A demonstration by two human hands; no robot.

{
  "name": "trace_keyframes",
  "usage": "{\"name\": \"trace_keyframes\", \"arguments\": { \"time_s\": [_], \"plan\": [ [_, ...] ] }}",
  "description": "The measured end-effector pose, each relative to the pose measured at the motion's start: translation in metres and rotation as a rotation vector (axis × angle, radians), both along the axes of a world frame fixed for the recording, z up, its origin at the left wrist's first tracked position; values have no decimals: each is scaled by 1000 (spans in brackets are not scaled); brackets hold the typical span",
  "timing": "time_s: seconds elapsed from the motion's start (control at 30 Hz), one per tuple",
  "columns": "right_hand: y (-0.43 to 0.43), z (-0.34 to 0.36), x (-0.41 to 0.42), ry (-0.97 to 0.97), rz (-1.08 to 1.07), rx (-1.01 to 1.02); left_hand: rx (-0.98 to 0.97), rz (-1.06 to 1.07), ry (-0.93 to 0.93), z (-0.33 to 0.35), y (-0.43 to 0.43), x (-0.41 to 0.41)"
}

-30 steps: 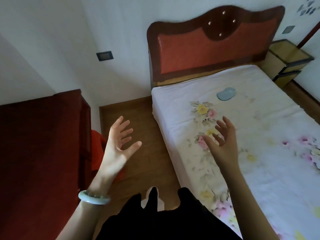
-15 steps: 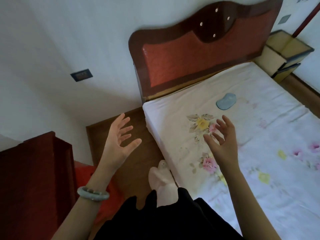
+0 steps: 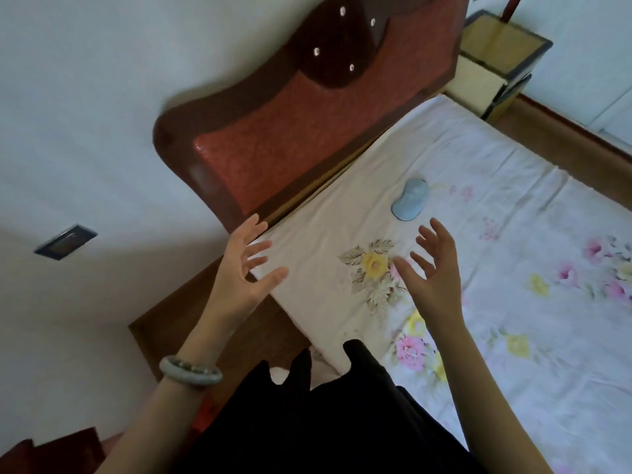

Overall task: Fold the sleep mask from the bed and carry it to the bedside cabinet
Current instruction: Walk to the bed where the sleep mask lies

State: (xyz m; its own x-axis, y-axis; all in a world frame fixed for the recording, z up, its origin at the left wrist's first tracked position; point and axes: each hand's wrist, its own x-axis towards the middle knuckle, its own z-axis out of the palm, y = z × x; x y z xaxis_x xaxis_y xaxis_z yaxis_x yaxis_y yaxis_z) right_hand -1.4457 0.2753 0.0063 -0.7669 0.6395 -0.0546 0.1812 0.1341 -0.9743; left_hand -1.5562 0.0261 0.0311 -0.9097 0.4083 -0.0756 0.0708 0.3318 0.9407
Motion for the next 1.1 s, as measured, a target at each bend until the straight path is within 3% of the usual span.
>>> {"name": "trace_keyframes", "arguments": {
  "time_s": [0.8,1.1],
  "plan": [
    [13,-12,-75,-106,-555,95,-48,-688,-47,-24,127,-200],
    [47,-63,-128,-167,-570,89,-227,-854,-32,-102,181,-258]
  ]
}}
